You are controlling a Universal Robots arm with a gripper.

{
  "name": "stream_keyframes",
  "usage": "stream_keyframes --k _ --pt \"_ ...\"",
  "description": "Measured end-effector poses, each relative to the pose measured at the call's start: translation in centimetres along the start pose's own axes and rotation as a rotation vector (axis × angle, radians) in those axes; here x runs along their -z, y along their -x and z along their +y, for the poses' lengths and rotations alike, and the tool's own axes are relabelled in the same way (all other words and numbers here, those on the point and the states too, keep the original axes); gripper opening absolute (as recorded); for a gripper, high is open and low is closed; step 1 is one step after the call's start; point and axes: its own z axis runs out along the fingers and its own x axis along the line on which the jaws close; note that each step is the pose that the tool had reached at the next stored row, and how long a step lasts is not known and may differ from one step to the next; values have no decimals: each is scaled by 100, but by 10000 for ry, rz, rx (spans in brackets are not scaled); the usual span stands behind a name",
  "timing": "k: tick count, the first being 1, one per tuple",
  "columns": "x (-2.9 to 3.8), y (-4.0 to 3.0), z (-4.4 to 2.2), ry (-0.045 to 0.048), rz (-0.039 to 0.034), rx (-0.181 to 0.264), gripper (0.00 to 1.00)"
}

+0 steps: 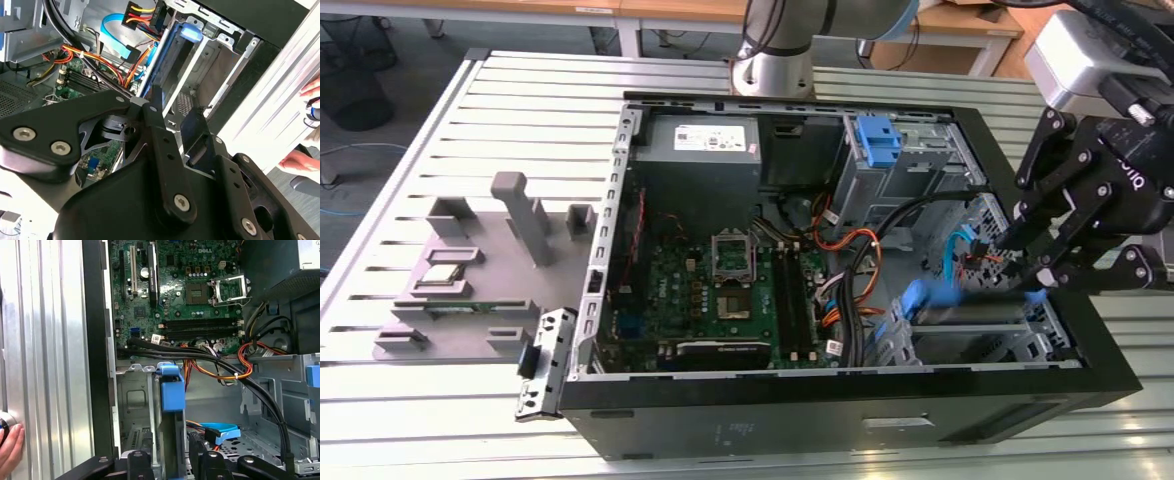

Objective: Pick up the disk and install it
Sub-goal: 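Insert the disk into the insertion slot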

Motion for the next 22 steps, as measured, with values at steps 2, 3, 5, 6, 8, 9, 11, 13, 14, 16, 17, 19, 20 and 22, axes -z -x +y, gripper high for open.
stream_keyframes --k 2,3,5,6,8,9,11,13,14,16,17,19,20,22 --pt "0 0 0 0 0 0 42" --pt "1 0 0 0 1 0 42" --pt "-1 0 0 0 2 0 42" --pt "-8 0 0 0 0 0 42" --pt "-35 -2 -2 -10 -3 2 42" --pt "-50 -3 -2 -23 -3 2 42" --pt "-77 -4 -2 -56 -4 5 42" --pt "-105 -6 -3 -92 -8 10 42" --pt "-119 -6 -3 -106 -10 12 42" --pt "-143 -8 -3 -130 -11 18 42" --pt "-144 -8 -3 -130 -10 19 42" --pt "-144 -8 -3 -131 -8 21 42" --pt "-145 -8 -2 -131 -9 21 42" --pt "-147 -9 4 -131 -12 21 42"
